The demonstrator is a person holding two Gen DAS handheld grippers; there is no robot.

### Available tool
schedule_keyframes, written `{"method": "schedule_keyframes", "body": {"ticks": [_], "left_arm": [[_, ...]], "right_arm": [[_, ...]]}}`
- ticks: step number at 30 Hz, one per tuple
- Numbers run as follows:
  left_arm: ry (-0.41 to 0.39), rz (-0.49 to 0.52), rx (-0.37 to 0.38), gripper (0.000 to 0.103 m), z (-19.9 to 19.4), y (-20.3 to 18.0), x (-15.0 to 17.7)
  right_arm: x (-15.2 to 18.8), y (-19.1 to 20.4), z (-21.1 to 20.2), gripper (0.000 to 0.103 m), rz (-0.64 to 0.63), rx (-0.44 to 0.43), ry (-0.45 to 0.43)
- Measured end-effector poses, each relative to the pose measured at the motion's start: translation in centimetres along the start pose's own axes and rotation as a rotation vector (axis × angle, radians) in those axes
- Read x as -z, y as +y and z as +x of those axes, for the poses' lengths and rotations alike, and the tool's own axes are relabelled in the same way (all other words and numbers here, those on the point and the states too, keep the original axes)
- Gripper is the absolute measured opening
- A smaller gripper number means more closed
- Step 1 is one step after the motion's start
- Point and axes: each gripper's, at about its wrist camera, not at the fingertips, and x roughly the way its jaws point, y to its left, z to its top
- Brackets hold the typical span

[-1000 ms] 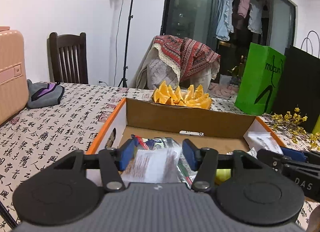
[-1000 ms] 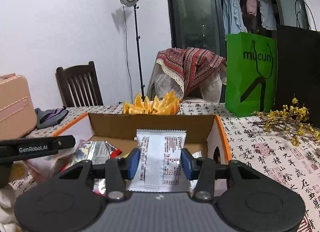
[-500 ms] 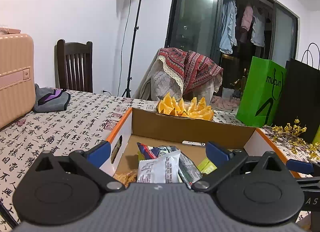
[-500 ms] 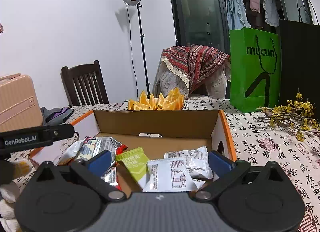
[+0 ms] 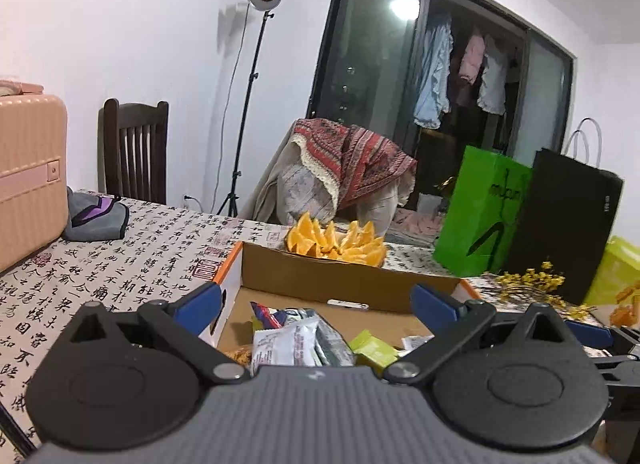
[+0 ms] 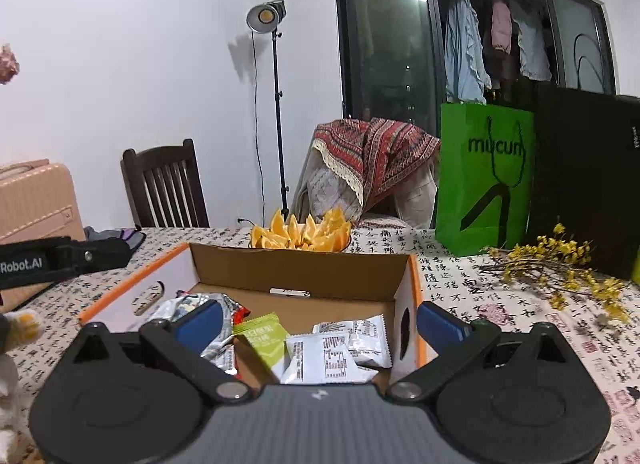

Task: Organize snacks
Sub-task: 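Move both grippers back over the snack pile, then grasp a white cracker packet with the right gripper while the left grasps another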

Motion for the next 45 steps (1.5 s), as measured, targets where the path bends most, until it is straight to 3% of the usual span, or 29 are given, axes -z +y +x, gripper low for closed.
{"method": "schedule_keyframes", "body": {"ticks": [9,21,29,34,39,45], "left_arm": [[0.031,0.009,0.020,0.103,-3.8,0.8,1.9],[0.175,-0.009,0.015,0.103,-5.6,3.7,7.1],[0.213,-0.006,0.003,0.103,-6.0,4.1,8.6],[0.228,-0.014,0.002,0.103,-6.1,4.3,8.9],[0.233,-0.017,0.011,0.103,-6.2,4.2,9.1],[0.245,-0.021,0.013,0.103,-6.2,4.1,9.5]], "right_arm": [[2.9,-1.7,-4.3,0.103,0.021,0.008,0.059],[9.2,-3.8,-7.0,0.103,0.086,-0.020,0.210],[10.1,-3.2,-7.0,0.103,0.072,-0.018,0.251],[10.7,-3.3,-6.8,0.103,0.117,-0.077,0.310],[11.1,-2.4,-6.2,0.103,0.092,-0.062,0.347],[10.5,-1.1,-4.7,0.103,0.084,0.024,0.366]]}}
